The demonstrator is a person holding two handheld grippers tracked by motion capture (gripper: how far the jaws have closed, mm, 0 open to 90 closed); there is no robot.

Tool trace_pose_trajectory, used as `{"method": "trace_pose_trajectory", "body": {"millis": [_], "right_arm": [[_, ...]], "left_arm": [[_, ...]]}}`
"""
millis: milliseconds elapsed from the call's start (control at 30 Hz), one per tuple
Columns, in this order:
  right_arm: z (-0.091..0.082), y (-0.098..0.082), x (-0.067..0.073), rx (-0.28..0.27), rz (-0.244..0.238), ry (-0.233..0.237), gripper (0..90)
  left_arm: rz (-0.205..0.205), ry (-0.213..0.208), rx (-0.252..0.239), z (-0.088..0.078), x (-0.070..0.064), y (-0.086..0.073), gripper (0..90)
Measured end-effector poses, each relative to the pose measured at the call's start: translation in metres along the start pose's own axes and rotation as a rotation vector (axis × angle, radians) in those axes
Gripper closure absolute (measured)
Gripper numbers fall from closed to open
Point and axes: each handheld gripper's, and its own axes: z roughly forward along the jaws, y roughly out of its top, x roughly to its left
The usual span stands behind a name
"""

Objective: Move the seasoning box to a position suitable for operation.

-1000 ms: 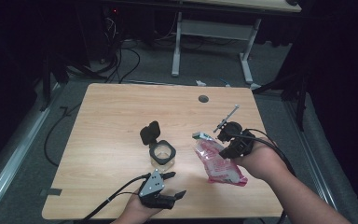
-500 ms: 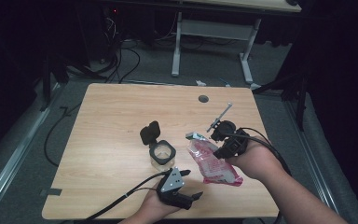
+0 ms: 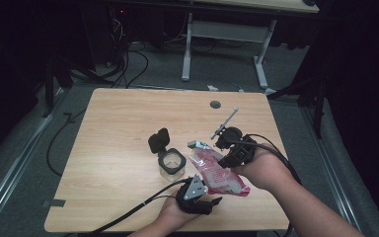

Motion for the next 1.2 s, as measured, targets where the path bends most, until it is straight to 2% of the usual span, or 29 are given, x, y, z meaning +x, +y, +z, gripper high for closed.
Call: {"method": "trace_pose_trajectory", "body": {"millis": [100, 233, 467, 700, 933, 1200], "right_arm": [[0.003, 0.002, 0.001, 0.003, -0.009, 0.0, 90.0], [0.004, 0.002, 0.001, 0.007, 0.003, 0.002, 89.9], [0.005, 0.003, 0.001, -0.005, -0.007, -0.006, 89.7], [0.005, 0.006, 0.002, -0.011, -0.007, -0.009, 89.4], [0.005, 0.007, 0.002, -0.033, -0.01, -0.006, 88.9], [0.007, 0.007, 0.002, -0.043, -0.012, 0.0, 85.5]], "left_arm": [[-0.004, 0.006, -0.02, -0.002, 0.0, 0.0, 47.5], [-0.016, 0.012, -0.037, -0.004, 0.001, -0.002, 56.8], [-0.028, 0.013, -0.06, -0.008, 0.001, -0.003, 67.1], [-0.039, 0.014, -0.086, -0.011, 0.002, -0.004, 71.6], [-0.041, 0.029, -0.11, -0.014, 0.002, -0.005, 72.7], [-0.039, 0.025, -0.126, -0.016, 0.002, -0.005, 73.4]]}}
